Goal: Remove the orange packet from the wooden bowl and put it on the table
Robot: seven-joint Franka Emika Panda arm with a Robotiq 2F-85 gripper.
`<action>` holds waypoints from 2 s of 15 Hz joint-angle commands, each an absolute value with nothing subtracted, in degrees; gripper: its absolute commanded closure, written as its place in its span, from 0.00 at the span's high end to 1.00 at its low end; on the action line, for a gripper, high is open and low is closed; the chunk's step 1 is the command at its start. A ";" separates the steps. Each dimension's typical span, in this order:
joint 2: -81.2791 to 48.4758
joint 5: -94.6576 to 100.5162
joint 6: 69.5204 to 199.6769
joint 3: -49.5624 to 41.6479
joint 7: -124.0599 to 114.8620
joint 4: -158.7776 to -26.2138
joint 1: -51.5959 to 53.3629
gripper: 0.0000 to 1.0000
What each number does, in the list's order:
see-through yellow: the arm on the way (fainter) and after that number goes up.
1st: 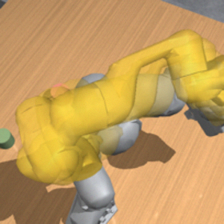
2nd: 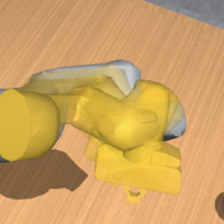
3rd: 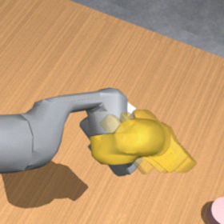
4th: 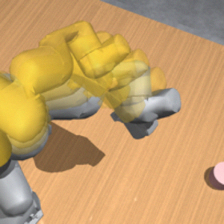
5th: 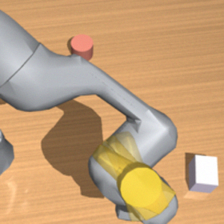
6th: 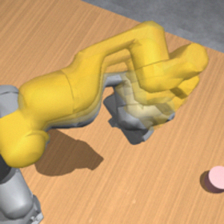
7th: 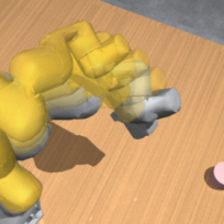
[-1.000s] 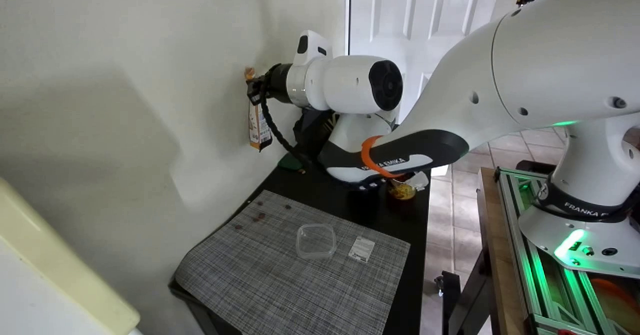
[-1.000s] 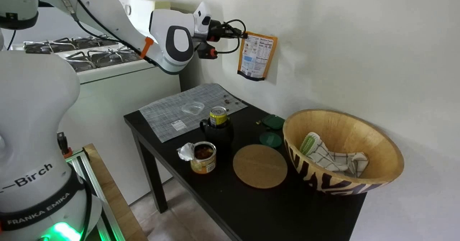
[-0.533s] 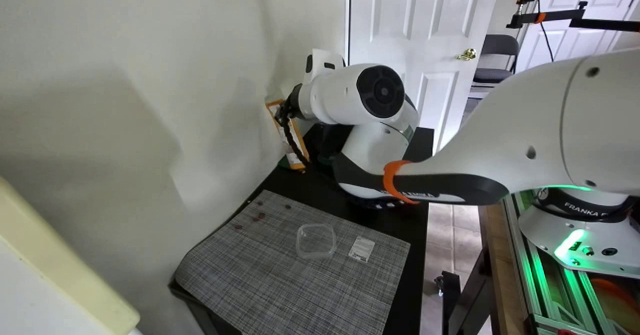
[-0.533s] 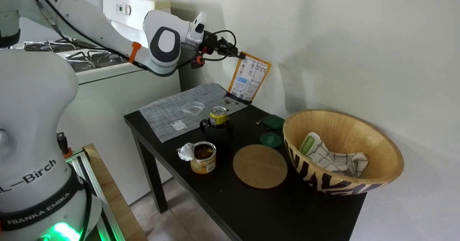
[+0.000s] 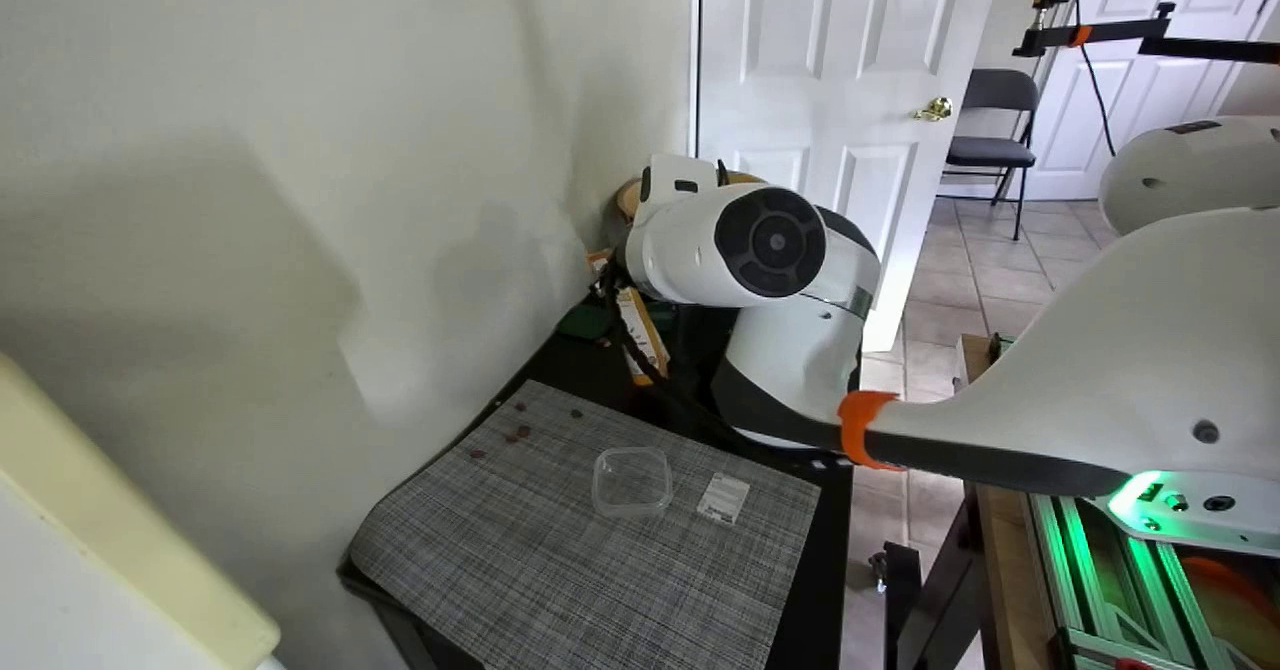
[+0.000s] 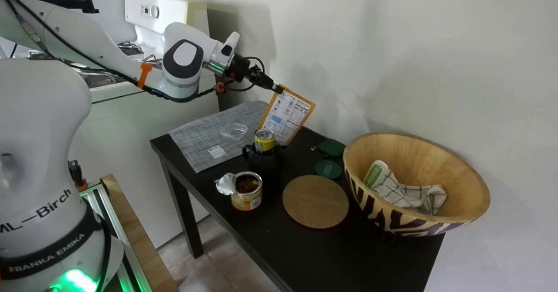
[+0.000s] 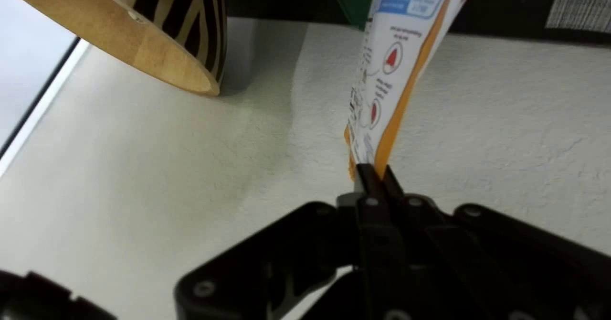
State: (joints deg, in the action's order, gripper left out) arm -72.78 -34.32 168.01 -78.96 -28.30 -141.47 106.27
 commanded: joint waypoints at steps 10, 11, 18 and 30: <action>-81.52 -22.79 164.71 -76.77 -36.70 -136.43 99.37 0.01; -81.54 -22.54 165.02 -76.39 -36.79 -135.80 98.58 0.01; -79.79 -21.26 166.03 -76.48 -36.14 -133.03 97.67 0.49; -79.90 -22.37 167.87 -86.29 -37.62 -139.61 106.18 1.00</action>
